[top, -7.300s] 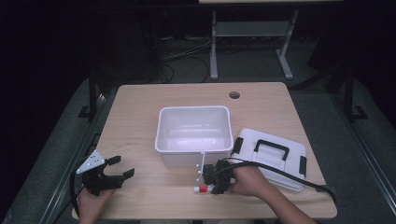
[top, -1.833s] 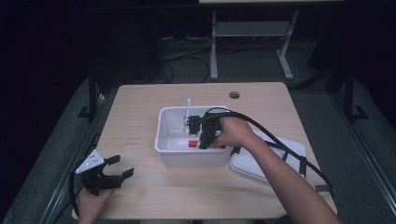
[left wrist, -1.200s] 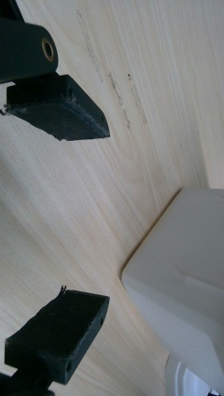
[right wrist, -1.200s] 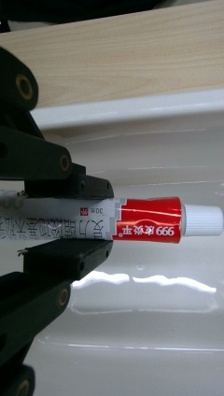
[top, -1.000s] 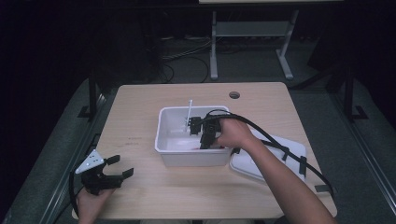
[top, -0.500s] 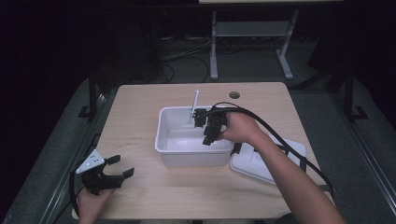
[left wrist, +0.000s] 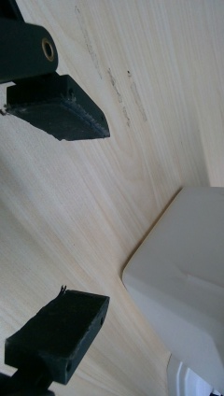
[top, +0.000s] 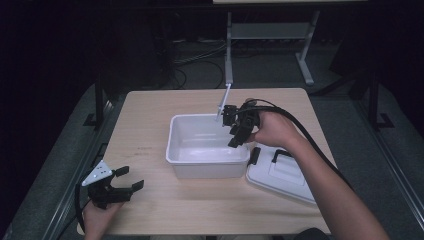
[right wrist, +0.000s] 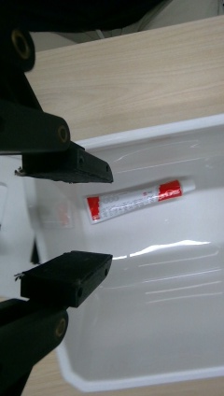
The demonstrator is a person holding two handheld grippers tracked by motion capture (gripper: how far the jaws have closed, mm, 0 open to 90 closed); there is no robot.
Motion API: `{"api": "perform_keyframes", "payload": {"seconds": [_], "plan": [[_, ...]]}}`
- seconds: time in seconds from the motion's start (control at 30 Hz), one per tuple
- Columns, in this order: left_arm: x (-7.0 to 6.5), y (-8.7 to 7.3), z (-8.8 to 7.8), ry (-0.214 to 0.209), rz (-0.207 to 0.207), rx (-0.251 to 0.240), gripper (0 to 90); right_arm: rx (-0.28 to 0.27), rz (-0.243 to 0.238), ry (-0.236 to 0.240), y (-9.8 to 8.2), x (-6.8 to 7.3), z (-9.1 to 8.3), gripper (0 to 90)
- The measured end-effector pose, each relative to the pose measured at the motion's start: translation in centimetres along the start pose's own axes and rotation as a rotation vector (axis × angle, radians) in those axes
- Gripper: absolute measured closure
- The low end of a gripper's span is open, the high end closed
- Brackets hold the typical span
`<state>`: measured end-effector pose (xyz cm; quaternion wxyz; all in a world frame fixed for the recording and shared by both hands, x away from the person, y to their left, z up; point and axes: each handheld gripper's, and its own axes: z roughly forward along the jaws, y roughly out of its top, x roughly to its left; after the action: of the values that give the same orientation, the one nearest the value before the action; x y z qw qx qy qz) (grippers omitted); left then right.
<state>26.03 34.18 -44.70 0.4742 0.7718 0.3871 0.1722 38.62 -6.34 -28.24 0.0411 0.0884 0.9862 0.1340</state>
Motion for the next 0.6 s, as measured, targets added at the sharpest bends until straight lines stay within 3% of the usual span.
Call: {"api": "perform_keyframes", "payload": {"seconds": [0.33, 0.6], "plan": [[-0.1, 0.0, 0.1, 0.0, -0.002, 0.002, 15.5, -0.002, 0.064, -0.016, -3.3, -0.5, -0.5, 50.4], [-0.1, 0.0, 0.2, -0.001, -0.001, 0.006, 15.5, -0.008, 0.089, -0.017, -5.0, -0.6, -0.9, 50.2]]}}
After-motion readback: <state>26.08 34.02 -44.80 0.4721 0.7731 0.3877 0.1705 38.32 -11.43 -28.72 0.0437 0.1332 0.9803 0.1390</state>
